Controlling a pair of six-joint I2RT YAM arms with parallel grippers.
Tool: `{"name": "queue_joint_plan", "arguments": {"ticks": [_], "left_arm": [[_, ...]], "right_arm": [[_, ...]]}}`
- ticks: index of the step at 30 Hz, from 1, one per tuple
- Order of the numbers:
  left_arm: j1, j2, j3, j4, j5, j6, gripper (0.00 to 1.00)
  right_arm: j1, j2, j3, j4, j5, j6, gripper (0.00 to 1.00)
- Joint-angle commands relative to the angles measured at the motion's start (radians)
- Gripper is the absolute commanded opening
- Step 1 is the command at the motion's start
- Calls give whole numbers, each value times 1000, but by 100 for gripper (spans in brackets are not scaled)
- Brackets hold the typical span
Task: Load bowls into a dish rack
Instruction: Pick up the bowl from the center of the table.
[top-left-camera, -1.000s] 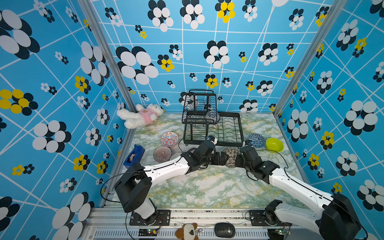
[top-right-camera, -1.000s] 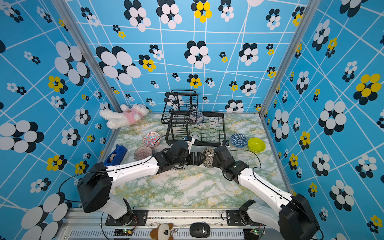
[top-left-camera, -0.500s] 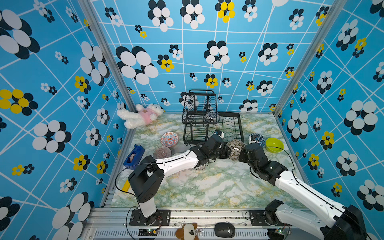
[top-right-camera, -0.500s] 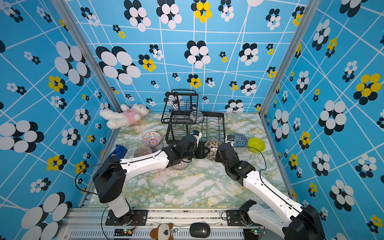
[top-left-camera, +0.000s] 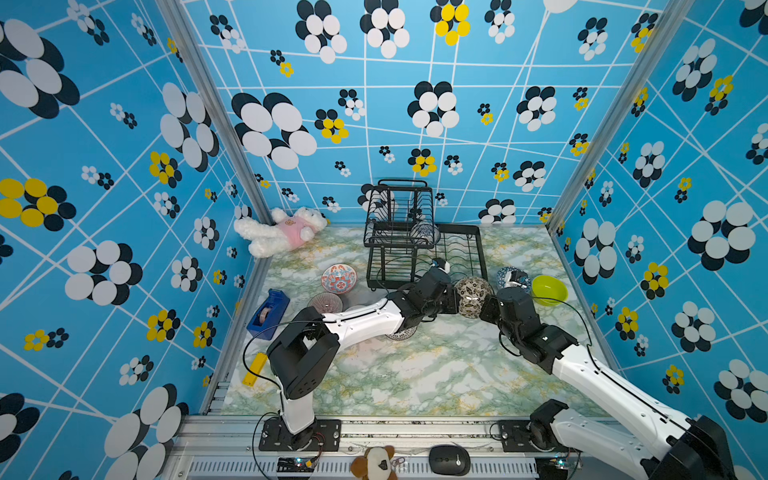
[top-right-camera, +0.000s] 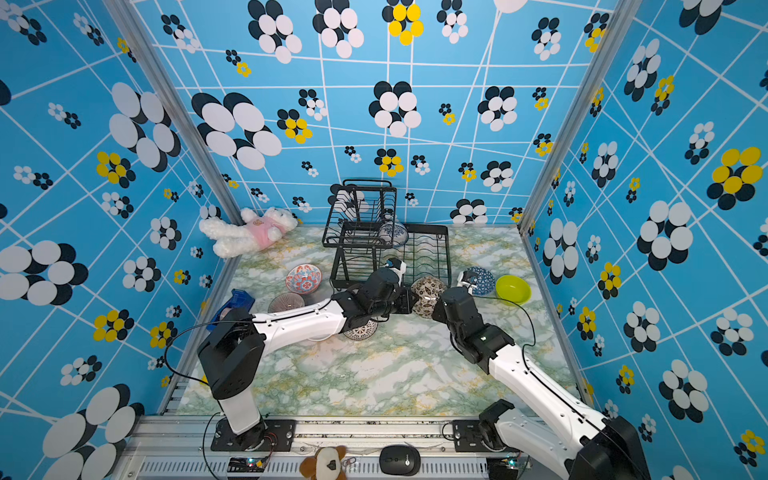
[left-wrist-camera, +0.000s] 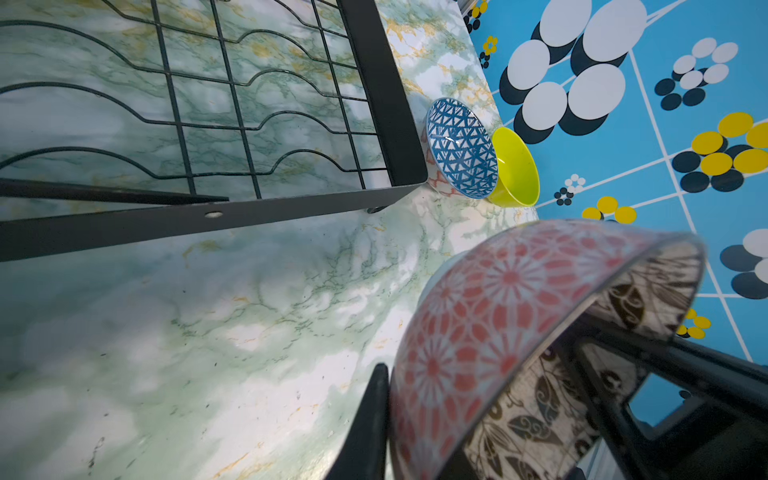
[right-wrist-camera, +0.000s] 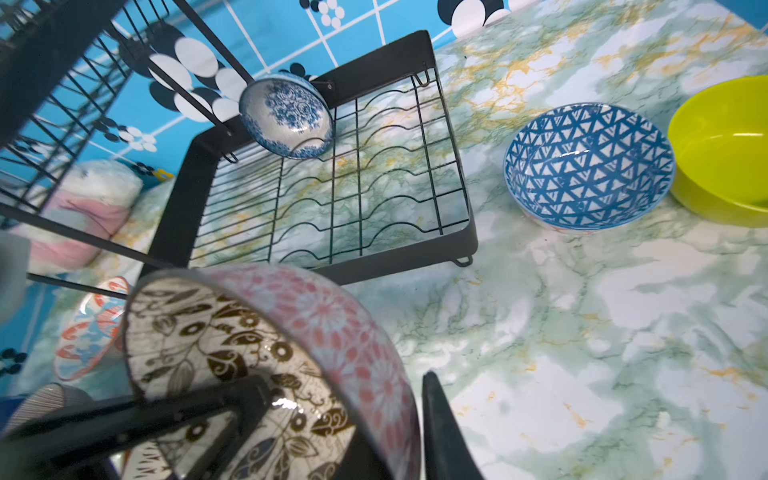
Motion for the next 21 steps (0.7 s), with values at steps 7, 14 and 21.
{"name": "queue_joint_plan", "arguments": {"ticks": [7,14,21], "left_arm": [[-66,10,32,118,-256,28,0],[-112,73,63,186,-444,55,0],[-143,130,88,268,-568,121,0]], "right_arm": [[-142,-140,-8,-21,-141,207,47],[-293,-157,48,-42,-326,355,64],[-381,-152,71,30,-422,566,88]]}}
